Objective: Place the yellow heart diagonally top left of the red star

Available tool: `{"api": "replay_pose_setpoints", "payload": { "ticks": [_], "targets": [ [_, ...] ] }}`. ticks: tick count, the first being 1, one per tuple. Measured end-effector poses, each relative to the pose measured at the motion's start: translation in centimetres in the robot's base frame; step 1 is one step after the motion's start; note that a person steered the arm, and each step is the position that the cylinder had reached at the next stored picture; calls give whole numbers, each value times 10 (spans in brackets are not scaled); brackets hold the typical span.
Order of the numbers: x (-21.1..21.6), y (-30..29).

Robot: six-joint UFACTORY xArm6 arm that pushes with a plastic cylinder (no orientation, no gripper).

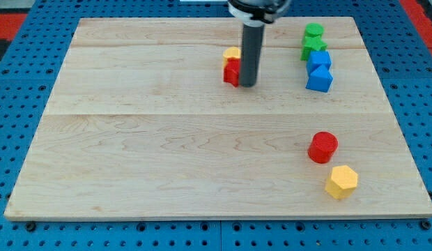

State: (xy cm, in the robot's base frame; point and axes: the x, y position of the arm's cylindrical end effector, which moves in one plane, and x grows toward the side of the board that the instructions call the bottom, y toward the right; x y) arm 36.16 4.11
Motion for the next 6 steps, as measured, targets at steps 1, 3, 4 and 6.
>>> {"api": "replay_pose_setpoints", "payload": {
  "ticks": [1,3,4,6],
  "targets": [
    [-13,7],
    [-70,42],
    [-71,-12],
    [-74,-54]
  ]
}}
